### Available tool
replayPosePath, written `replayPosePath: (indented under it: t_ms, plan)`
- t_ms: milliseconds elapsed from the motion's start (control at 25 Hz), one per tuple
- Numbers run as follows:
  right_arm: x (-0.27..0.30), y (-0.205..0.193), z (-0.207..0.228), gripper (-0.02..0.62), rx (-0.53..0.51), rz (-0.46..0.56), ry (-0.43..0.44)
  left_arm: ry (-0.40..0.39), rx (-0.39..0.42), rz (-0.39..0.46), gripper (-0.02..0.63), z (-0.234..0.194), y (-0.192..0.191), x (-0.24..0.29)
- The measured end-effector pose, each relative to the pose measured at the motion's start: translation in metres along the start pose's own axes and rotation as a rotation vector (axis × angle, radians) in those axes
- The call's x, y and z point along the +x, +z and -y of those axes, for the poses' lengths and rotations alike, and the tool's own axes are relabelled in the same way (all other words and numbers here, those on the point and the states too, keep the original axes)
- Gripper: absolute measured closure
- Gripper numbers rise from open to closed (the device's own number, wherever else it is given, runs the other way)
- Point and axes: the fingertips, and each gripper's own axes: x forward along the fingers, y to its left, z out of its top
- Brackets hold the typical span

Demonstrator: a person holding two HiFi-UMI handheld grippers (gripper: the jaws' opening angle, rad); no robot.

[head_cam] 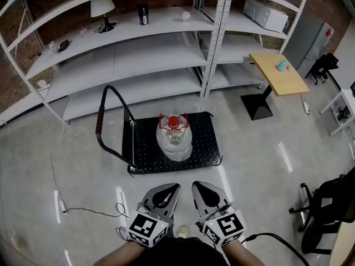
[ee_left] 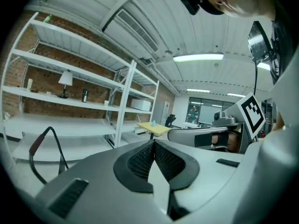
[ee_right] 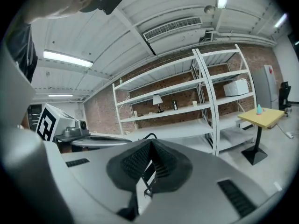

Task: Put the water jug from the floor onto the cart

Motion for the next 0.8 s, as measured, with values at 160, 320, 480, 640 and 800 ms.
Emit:
replayPosePath:
  t_ms: [160, 320, 480, 640, 800]
  plan:
    - [-0.052, 0.008, -0.042, 0.594, -0.008, 0.023, 0.015, -0.017, 0.021, 0.016, 0.601, 0.048, 0.008, -0.049]
    - [-0.078, 0.013, -0.073, 0.594, -0.022, 0.052, 0.014, -0.038, 0.058, 0.034, 0.601, 0.073, 0.011, -0.081]
    - [-0.085, 0.018, -0.109, 0.594, -0.034, 0.067, 0.016, -0.032, 0.062, 0.041, 0.601, 0.071, 0.015, -0.114]
    - [-0.088, 0.022, -0.134, 0.594, -0.042, 0.076, 0.014, -0.021, 0.061, 0.050, 0.601, 0.065, 0.017, -0.139]
    - [-0.097, 0.023, -0.150, 0.594, -0.060, 0.084, 0.008, -0.026, 0.062, 0.061, 0.601, 0.071, 0.017, -0.155]
